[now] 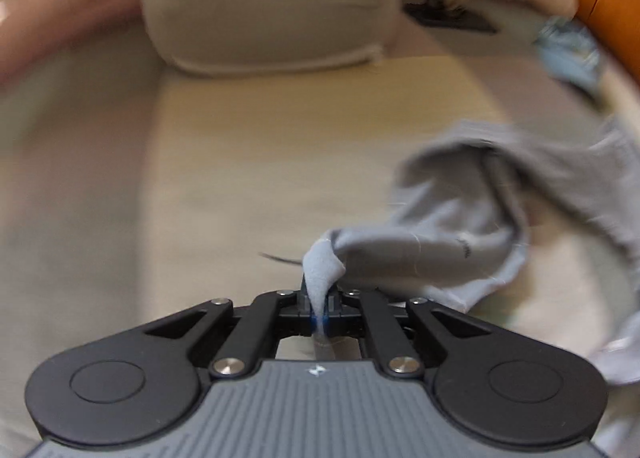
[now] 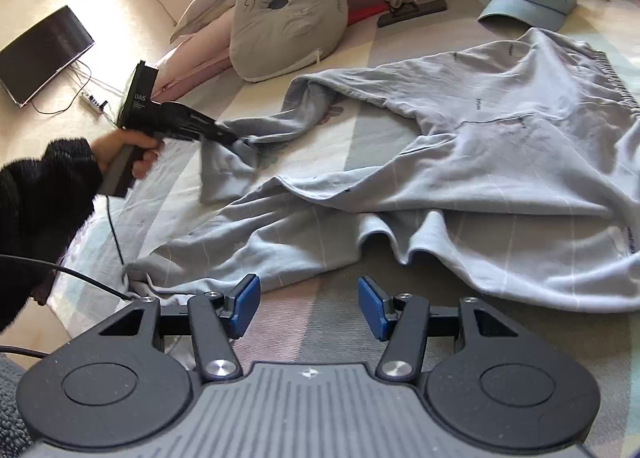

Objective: Fold clothes
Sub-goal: 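Grasp a sweatpants leg cuff with the left gripper and stretch it out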

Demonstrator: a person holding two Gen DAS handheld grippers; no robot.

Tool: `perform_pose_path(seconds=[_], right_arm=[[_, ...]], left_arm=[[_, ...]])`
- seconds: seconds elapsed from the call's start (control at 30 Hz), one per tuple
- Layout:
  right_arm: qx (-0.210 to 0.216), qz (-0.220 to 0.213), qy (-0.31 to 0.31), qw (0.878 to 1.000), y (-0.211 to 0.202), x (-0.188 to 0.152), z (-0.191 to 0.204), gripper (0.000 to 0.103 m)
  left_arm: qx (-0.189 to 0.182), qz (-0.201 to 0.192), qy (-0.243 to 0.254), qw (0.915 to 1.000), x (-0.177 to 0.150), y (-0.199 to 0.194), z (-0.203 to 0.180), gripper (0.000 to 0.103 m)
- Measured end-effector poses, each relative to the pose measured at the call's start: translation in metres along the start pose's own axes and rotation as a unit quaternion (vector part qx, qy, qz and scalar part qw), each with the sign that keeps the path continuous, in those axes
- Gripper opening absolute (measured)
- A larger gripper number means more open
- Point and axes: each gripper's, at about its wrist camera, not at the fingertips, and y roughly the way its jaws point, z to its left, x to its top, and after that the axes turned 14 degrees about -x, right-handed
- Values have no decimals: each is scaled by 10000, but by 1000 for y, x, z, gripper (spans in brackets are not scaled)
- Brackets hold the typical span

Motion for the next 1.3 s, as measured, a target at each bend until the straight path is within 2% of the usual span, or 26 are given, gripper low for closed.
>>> perform_pose_path(seconds=[0.1, 0.17, 0.33, 0.5, 0.63, 0.83, 0.9, 0.93, 1.0, 1.13, 1.3], right_arm=[[-78, -25, 45, 10000, -4, -2, -3, 60], [-126, -24, 65, 9999, -5, -3, -5, 60], [-205, 14, 53, 9998, -6, -5, -3, 60], [-254, 67, 8, 9997, -7, -9, 1, 62], [-271, 115, -43, 9996, -8, -12, 5, 63], [-221, 121, -85, 9996, -8, -12, 8, 66], [-202, 115, -121, 9997, -8, -10, 10, 68], [-190, 113, -133, 9997, -8, -9, 10, 69], [-143, 124, -151, 9997, -7, -7, 11, 70], [-32, 150, -239, 9996, -3, -1, 16, 70], [114, 175, -385, 9990, 4, 7, 24, 71]], left_arm=[[969, 124, 599, 9934, 11, 1, 9, 4], [1395, 136, 792, 9870, 21, 1, 17, 4], [2086, -306, 914, 9732, 42, -5, 26, 5], [2632, -908, 1136, 9537, 51, -8, 20, 9], [2681, -768, 1385, 9503, 39, 2, 16, 11], [2492, -231, 1090, 9620, 14, 6, 37, 13], [2311, -171, 861, 9690, 5, 0, 46, 25], [2255, -191, 802, 9708, 0, -4, 49, 27], [2006, -141, 732, 9768, -18, -13, 49, 44], [1343, -48, 687, 9885, -41, -31, 50, 44], [888, -119, 243, 9957, -68, -53, 48, 44]])
